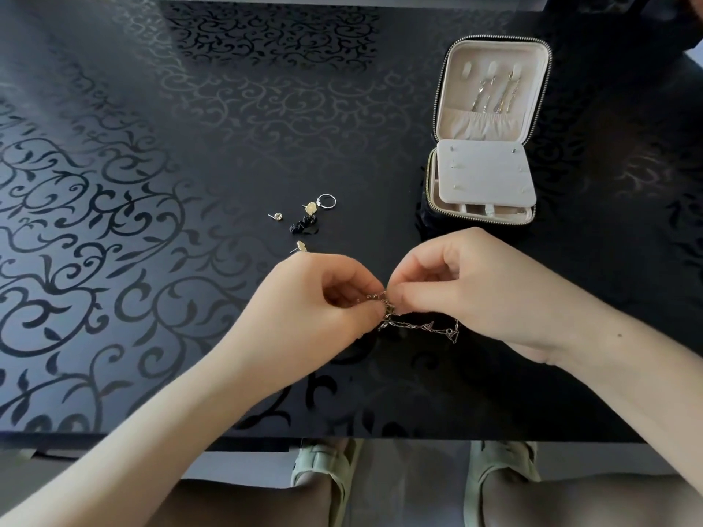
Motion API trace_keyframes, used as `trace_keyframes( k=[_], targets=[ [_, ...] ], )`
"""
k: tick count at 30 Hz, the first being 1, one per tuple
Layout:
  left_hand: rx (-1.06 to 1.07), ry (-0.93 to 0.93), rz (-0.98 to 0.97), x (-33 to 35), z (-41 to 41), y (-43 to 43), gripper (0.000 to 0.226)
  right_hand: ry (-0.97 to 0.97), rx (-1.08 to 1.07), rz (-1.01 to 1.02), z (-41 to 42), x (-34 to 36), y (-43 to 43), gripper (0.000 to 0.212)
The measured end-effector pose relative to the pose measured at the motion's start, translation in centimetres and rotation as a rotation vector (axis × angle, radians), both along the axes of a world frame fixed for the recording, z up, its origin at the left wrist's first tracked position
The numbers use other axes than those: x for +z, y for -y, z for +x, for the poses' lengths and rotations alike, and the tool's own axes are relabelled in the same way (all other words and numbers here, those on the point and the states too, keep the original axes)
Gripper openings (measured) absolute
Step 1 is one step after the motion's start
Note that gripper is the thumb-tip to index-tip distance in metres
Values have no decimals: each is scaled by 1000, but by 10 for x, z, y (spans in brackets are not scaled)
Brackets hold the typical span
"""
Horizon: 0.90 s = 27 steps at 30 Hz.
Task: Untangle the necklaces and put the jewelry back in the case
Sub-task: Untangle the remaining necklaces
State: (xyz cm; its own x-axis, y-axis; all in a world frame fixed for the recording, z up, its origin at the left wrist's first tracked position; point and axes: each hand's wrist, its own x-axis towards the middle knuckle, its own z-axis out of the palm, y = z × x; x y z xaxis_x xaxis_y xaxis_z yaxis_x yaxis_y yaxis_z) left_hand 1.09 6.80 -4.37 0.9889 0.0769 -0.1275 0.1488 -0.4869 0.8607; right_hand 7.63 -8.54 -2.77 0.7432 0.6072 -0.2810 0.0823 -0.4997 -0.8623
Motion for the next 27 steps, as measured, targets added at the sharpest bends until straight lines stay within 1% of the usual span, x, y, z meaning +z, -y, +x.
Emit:
trace_keyframes(
  k=[2, 4, 5, 9, 12, 16, 21, 24, 27],
  targets=[
    [31, -63, -117, 1, 1, -2, 7, -4, -6, 8, 1, 1, 0, 9],
    [56, -101, -166, 2, 2, -2, 7, -15, -8, 8, 2, 2, 1, 9],
    [62, -106, -155, 3, 2, -2, 6, -19, -4, 3, 2, 2, 1, 10],
    [48, -91, -4, 4, 1, 0, 9, -33, -5, -33, 1, -1, -2, 10],
    [36, -109, 1, 4, 1, -2, 8, -65, -19, -19, 1, -2, -3, 8],
    [30, -95, 14, 4, 1, -3, 8, -123, -91, 62, 2, -3, -2, 8],
    [42, -71, 38, 4, 1, -3, 8, -297, -119, 151, -2, -3, -6, 19],
    [42, -62, 33, 4, 1, -3, 9, -388, -96, 174, -4, -2, -7, 20],
    [37, -57, 21, 3, 2, -6, 9, -368, -27, 134, -2, 0, -5, 25]
  ],
)
